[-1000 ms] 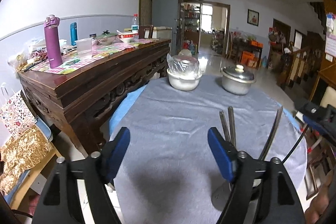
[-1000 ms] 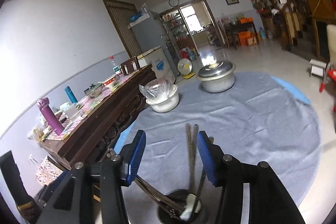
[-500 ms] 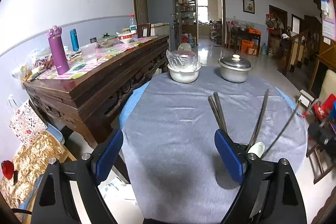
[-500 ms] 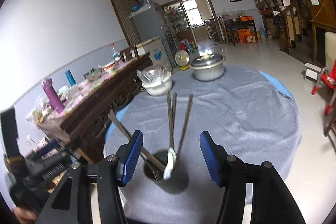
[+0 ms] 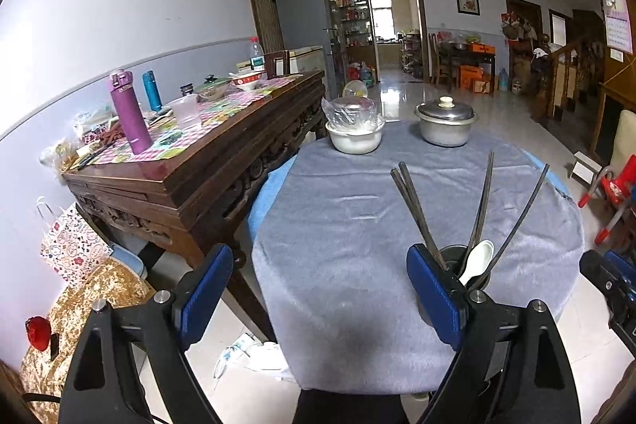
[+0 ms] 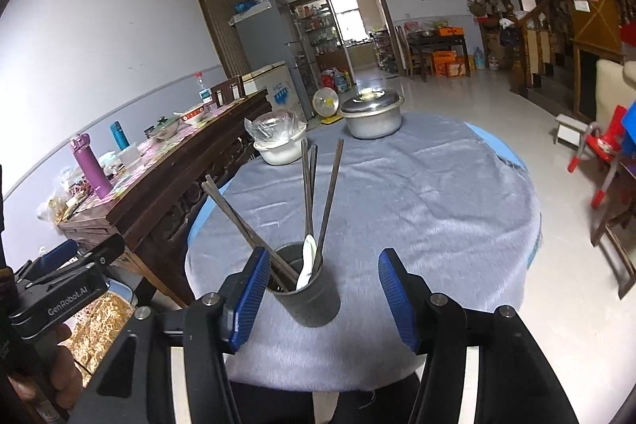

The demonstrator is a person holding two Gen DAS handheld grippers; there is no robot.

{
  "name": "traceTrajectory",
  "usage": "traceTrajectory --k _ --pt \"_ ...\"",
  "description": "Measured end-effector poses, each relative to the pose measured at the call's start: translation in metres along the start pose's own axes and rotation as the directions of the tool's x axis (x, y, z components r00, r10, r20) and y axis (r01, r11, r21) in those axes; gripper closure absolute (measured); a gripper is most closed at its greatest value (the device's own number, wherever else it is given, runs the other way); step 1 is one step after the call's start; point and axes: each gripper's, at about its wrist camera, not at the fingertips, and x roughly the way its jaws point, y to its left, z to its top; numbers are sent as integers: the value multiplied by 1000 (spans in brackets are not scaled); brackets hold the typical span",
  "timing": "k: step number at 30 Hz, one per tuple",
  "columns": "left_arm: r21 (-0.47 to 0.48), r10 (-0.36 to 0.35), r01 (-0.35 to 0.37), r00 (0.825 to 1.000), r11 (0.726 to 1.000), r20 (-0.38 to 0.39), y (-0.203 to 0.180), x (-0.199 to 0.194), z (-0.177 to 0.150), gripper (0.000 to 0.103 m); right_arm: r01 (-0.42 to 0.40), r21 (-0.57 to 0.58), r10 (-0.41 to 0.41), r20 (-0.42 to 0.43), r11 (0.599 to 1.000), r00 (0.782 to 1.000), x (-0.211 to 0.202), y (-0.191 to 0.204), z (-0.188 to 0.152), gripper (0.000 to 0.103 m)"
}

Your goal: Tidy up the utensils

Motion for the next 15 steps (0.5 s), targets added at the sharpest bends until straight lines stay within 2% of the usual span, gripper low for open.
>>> traceTrajectory --k 15 --pt "-47 -7 9 1000 999 25 18 -23 0 14 70 22 -70 -21 997 997 -14 15 -3 41"
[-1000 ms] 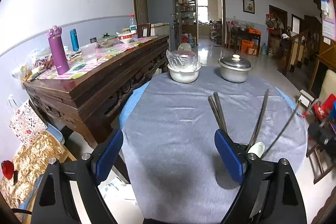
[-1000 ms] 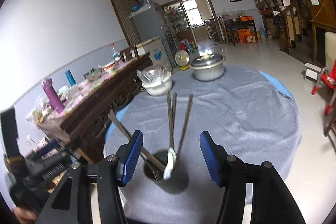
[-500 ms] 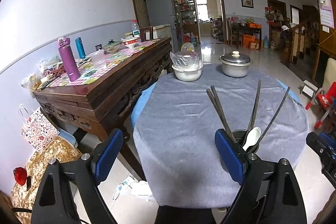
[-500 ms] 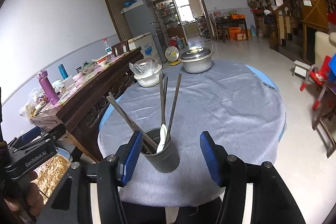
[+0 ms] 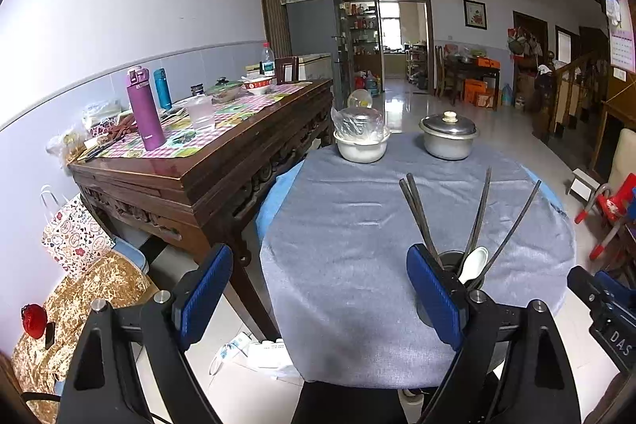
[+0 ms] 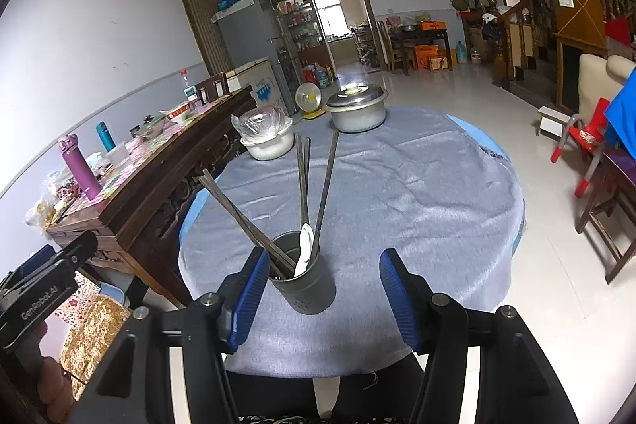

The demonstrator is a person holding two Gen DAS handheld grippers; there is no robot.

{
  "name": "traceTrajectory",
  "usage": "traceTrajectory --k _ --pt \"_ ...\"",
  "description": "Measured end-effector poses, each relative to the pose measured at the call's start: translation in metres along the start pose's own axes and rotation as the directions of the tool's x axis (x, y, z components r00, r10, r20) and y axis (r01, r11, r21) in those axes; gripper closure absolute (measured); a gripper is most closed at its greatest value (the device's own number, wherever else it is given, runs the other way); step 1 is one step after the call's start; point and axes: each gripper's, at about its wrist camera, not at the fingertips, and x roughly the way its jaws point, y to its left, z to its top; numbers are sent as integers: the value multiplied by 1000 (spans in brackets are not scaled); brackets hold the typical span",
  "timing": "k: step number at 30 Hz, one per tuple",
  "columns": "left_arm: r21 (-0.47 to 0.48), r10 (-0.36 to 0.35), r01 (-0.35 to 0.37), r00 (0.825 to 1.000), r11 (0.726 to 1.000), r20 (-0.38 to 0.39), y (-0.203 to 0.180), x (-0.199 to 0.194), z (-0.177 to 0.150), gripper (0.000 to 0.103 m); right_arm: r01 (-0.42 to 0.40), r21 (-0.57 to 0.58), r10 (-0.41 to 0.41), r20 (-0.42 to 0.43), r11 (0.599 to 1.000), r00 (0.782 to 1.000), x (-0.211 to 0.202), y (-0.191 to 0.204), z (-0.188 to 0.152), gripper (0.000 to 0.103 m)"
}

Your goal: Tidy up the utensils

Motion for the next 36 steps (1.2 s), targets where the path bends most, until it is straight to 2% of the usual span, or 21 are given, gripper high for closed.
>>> traceTrajectory --k 36 --pt "-20 -25 25 1000 999 12 17 -3 -8 13 63 -131 -65 -15 989 998 2 45 -4 41"
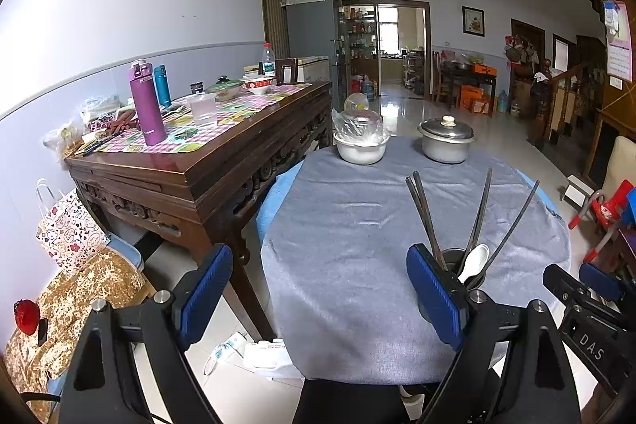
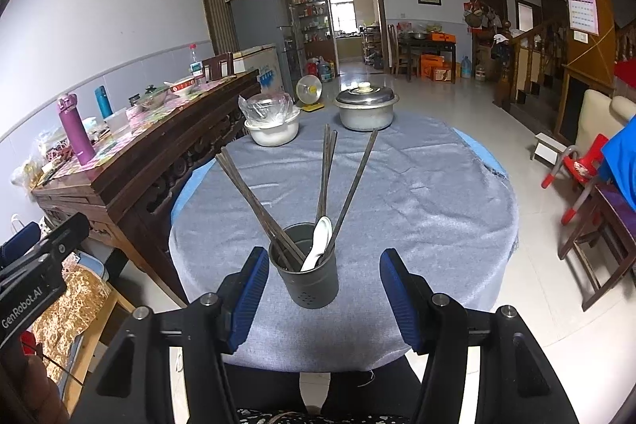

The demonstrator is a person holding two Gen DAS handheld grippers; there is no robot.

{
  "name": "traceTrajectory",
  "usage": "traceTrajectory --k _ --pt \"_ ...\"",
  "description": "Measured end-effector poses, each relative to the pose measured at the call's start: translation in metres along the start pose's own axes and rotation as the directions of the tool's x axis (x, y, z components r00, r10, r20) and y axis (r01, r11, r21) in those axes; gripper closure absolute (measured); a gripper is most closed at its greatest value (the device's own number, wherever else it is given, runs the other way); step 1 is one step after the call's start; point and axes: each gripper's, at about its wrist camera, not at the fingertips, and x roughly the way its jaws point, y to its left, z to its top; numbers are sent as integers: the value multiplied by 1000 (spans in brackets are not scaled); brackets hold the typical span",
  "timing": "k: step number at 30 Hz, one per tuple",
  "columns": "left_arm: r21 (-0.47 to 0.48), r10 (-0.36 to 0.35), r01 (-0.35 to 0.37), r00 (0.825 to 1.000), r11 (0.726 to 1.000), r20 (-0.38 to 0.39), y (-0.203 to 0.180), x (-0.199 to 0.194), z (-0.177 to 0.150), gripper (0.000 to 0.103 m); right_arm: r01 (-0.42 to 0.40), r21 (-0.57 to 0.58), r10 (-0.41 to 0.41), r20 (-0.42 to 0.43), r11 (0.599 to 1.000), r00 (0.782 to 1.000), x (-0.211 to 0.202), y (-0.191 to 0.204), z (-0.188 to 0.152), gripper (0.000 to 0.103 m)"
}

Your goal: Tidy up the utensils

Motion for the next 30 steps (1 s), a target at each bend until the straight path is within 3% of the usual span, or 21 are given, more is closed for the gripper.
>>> traceTrajectory --k 13,30 --pt "3 -8 8 1000 1000 -6 2 0 -2 13 15 -14 -15 -5 1000 1000 1 3 -2 41" --pt "4 -18 18 1000 1000 -22 4 3 -3 13 117 -38 -116 31 992 993 -7 1 1 41"
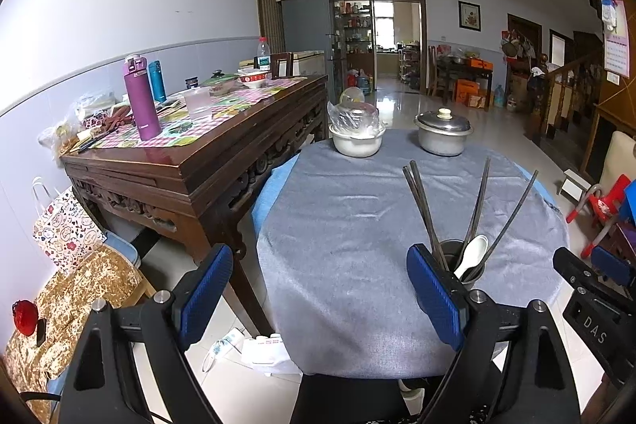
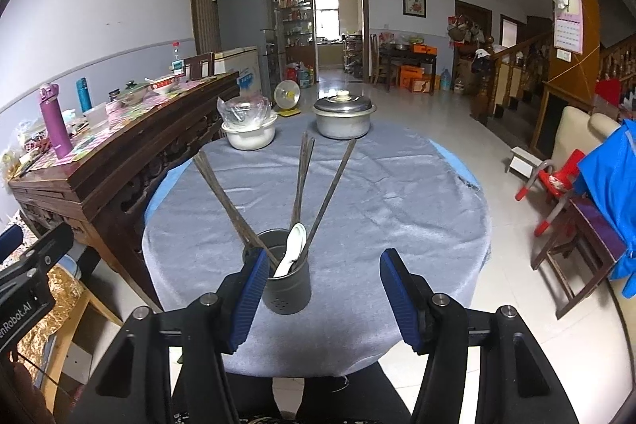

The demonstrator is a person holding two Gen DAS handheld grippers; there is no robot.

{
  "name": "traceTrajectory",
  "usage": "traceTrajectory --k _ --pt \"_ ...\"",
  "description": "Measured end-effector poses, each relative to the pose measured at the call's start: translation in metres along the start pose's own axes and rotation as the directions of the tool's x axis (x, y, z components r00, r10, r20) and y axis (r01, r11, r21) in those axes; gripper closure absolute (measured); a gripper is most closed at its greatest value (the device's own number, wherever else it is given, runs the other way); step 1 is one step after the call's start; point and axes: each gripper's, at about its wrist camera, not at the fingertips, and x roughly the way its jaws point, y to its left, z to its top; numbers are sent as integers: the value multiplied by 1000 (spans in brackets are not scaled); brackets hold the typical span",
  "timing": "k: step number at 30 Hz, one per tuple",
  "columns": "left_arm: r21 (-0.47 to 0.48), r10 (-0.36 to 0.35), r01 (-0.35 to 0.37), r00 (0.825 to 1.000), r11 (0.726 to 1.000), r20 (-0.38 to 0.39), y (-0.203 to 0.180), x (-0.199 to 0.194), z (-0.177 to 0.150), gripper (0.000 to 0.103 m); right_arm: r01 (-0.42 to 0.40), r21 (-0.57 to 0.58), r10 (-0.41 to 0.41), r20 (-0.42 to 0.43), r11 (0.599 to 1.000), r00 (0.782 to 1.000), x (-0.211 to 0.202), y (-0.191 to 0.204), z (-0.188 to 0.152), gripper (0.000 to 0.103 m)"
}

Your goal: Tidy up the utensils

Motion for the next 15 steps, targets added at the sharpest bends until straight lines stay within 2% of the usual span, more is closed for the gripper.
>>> traceTrajectory --k 15 --pt "0 -3 3 1000 1000 -8 -3 2 -3 13 57 -34 -56 20 998 998 -2 3 2 41"
